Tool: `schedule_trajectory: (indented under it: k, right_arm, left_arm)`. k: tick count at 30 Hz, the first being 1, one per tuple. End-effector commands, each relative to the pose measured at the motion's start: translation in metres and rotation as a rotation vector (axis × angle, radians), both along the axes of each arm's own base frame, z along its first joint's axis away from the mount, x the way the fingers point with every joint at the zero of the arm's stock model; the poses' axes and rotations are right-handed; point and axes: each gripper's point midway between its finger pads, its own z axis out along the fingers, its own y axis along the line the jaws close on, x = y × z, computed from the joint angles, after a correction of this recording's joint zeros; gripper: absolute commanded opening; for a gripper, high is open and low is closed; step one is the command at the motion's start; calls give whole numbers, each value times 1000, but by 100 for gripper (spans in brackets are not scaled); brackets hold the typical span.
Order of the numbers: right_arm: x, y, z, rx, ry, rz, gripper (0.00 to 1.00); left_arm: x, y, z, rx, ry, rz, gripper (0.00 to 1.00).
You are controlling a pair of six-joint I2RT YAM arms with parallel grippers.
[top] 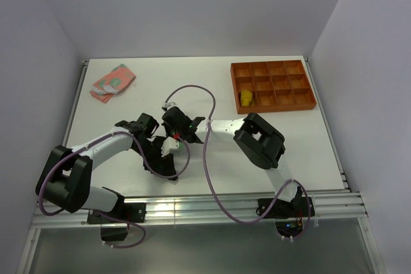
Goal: Roll the socks
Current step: Roll the sock at the center of the board.
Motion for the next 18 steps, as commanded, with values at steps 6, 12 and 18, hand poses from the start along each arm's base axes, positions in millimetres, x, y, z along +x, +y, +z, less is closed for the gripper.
schedule_trajectory:
  k: [6,12,18]
  right_arm:
    - [-24,-114,-67,-414,65,-144,1]
    - [-23,-125,-67,-410,78,-161,1]
    - [-22,-120,-69,-387,92,-151,2]
  left_arm:
    - [17,-16,9,-38,53,83,0]
    - [14,-16,4,-12,126,92,0]
    - [14,-16,3,-16,209,111,0]
